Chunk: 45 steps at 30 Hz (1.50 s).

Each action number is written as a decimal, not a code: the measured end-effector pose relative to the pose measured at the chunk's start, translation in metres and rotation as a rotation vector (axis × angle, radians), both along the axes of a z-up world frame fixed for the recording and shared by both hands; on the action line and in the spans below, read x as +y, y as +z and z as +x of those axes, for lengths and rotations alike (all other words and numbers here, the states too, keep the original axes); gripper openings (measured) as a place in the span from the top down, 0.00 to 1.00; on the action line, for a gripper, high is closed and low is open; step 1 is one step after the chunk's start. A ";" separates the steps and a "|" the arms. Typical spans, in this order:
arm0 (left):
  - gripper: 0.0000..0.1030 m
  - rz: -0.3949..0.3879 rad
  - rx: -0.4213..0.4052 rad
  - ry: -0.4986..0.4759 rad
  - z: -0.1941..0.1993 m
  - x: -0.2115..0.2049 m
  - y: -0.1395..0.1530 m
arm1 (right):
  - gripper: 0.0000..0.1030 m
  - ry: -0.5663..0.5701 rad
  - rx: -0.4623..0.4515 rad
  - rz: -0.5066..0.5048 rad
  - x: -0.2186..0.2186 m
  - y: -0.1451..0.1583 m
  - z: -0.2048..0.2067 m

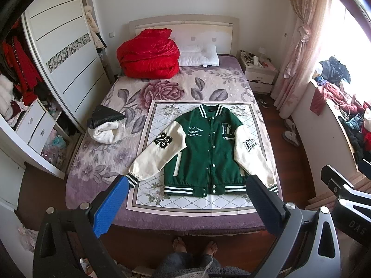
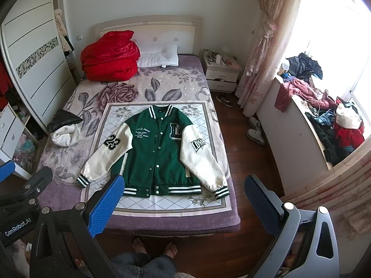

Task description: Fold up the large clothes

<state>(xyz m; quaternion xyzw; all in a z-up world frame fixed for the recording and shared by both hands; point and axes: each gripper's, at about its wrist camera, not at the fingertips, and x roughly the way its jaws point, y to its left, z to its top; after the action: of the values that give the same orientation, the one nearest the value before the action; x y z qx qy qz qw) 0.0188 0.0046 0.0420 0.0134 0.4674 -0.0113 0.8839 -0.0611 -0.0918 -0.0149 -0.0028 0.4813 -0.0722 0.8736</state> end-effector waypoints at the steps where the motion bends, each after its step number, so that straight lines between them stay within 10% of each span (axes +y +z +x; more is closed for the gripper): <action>1: 0.00 0.000 -0.002 0.001 -0.001 0.000 -0.001 | 0.00 0.001 0.000 0.000 -0.001 -0.002 -0.002; 15: 0.00 -0.002 -0.026 0.002 0.007 -0.003 -0.012 | 0.00 -0.020 -0.006 0.007 -0.004 0.003 0.003; 20: 0.00 0.070 -0.110 0.055 0.035 0.011 -0.047 | 0.00 -0.076 0.017 0.066 -0.015 -0.038 0.023; 33: 0.00 0.254 0.062 0.136 0.142 0.038 -0.237 | 0.08 -0.361 0.340 0.264 -0.094 -0.307 0.090; 38: 0.00 0.309 0.204 0.190 0.186 0.052 -0.337 | 0.08 -0.315 0.497 0.333 -0.102 -0.447 0.139; 45: 0.00 0.192 0.432 0.276 0.224 0.094 -0.502 | 0.08 -0.190 0.555 0.255 -0.081 -0.613 0.207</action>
<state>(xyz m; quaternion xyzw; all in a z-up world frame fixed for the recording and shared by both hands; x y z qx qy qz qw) 0.2430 0.0989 -0.4598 0.0305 0.6413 0.1509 0.7517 0.1461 -0.1727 -0.6276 0.1321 0.7045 -0.0892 0.6915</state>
